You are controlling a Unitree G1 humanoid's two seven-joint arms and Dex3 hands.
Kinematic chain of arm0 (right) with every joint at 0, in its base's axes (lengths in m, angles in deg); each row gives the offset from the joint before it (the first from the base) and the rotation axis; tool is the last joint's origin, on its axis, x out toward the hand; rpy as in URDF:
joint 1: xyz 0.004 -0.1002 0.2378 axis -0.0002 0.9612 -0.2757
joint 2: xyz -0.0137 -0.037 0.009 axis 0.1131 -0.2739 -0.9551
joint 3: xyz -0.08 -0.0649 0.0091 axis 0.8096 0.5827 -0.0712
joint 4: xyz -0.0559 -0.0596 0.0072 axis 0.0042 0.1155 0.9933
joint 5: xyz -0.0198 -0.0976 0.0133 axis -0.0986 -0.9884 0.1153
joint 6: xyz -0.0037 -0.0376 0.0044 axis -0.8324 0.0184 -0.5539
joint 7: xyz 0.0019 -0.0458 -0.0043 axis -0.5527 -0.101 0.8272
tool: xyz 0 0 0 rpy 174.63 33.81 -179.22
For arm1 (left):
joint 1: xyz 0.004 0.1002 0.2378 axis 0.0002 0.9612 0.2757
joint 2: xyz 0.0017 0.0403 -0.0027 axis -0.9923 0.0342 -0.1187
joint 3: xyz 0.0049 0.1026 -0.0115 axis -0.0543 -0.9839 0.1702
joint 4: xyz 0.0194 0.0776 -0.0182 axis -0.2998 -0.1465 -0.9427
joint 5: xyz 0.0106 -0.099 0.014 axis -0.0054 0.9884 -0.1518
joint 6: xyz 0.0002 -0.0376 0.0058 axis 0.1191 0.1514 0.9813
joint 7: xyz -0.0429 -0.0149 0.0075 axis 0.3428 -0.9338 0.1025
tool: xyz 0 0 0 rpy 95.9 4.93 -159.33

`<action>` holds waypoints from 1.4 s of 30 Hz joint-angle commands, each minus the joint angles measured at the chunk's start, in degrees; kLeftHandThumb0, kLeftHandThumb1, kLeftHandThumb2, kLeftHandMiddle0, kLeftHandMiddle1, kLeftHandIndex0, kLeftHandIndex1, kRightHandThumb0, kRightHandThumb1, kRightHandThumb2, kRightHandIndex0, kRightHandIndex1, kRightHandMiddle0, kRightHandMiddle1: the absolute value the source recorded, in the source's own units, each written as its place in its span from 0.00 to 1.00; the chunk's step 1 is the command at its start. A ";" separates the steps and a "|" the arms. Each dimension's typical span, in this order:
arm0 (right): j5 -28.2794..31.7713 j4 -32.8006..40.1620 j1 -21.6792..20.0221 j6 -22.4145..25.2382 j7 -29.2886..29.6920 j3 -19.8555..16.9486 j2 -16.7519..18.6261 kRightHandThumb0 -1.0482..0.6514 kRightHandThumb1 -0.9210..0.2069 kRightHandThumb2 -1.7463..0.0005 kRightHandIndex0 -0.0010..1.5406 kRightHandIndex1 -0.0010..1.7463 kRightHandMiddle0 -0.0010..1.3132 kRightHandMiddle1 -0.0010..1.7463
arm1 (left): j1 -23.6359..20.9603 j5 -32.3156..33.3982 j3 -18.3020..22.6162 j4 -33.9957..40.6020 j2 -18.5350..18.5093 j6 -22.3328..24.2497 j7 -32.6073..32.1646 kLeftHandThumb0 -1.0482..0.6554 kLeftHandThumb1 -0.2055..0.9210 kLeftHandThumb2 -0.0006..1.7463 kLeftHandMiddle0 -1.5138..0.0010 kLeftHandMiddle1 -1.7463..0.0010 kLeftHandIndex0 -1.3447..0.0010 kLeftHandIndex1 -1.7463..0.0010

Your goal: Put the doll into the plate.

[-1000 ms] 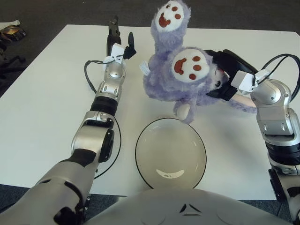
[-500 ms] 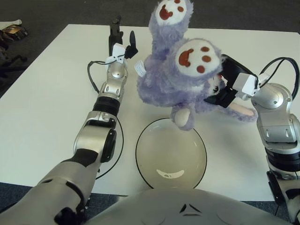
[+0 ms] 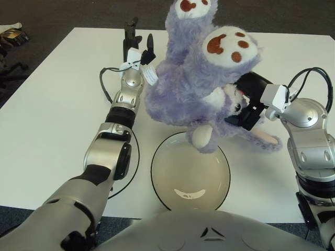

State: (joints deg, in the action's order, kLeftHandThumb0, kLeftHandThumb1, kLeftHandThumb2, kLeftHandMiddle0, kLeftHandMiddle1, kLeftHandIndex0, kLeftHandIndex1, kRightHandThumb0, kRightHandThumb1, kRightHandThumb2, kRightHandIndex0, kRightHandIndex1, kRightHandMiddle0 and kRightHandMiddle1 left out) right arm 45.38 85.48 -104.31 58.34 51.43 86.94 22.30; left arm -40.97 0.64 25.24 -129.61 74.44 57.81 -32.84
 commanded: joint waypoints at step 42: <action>3.46 3.36 4.99 -9.52 -3.12 1.64 -8.39 0.95 0.72 0.10 0.51 1.00 0.75 1.00 | -2.69 -1.53 -0.65 -4.66 -0.81 -3.27 -2.01 0.16 1.00 0.42 0.87 0.39 1.00 0.54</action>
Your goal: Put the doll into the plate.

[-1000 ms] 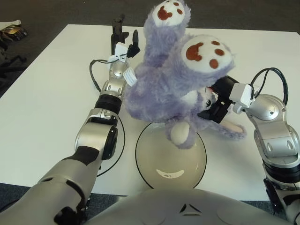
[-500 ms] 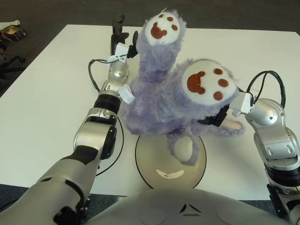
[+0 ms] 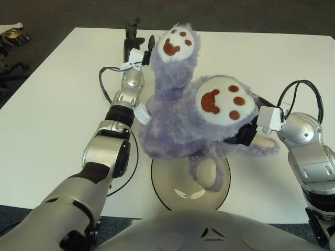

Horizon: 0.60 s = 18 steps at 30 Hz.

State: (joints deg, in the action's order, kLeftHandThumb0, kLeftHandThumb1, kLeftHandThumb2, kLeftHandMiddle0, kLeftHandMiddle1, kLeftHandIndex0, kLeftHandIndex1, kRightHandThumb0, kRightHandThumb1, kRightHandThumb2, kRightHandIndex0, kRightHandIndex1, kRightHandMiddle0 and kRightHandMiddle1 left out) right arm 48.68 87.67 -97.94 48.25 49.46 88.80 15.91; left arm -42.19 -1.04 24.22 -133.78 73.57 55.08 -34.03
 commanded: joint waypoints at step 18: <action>-1.43 1.48 -6.69 3.92 -4.12 0.84 -7.51 0.62 0.47 0.33 0.34 1.00 0.38 0.88 | -1.87 0.30 0.17 -1.19 -0.08 -0.21 -0.05 0.17 1.00 0.43 0.86 0.39 1.00 0.52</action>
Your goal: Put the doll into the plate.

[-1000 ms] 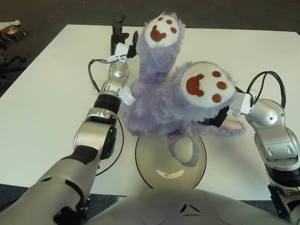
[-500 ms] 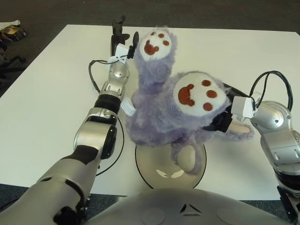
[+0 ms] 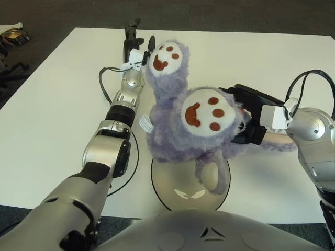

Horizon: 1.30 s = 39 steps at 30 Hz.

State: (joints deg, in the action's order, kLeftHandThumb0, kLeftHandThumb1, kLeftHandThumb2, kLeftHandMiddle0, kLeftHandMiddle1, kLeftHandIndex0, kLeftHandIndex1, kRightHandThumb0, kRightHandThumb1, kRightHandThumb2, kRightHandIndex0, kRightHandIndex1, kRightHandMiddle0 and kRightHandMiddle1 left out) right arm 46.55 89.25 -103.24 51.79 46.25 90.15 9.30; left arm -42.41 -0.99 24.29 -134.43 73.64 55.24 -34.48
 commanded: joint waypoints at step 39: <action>5.75 -4.08 -0.21 -8.41 -1.59 -5.70 -3.31 0.33 0.60 0.37 0.01 0.50 0.00 0.63 | -3.34 2.47 0.91 -2.04 0.81 -0.82 1.99 0.16 1.00 0.42 0.85 0.38 1.00 0.54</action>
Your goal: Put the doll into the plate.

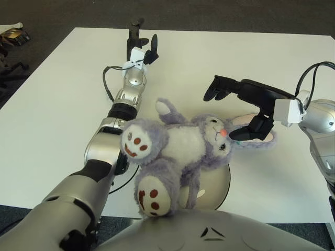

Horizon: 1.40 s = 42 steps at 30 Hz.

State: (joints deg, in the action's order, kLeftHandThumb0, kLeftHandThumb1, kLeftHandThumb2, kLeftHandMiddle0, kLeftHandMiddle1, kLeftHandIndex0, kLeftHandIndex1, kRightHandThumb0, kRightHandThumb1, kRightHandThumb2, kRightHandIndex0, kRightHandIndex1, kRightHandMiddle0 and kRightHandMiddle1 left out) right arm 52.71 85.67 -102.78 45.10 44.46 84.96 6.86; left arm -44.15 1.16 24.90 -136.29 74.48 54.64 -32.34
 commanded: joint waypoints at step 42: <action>-4.24 -6.76 0.27 -3.17 6.55 -4.61 0.67 0.48 0.66 0.29 0.02 0.47 0.00 0.66 | -0.86 1.12 0.44 2.99 0.78 2.53 1.44 0.19 1.00 0.40 0.86 0.38 1.00 0.53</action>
State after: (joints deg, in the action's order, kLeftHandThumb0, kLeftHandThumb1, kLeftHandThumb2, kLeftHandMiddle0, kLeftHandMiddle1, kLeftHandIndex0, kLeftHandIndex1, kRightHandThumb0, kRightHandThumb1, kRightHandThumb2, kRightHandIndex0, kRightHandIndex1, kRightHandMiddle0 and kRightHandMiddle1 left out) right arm 48.98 80.27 -102.76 40.92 48.95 81.82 5.97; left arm -44.56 1.69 25.22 -134.38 75.23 56.73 -32.18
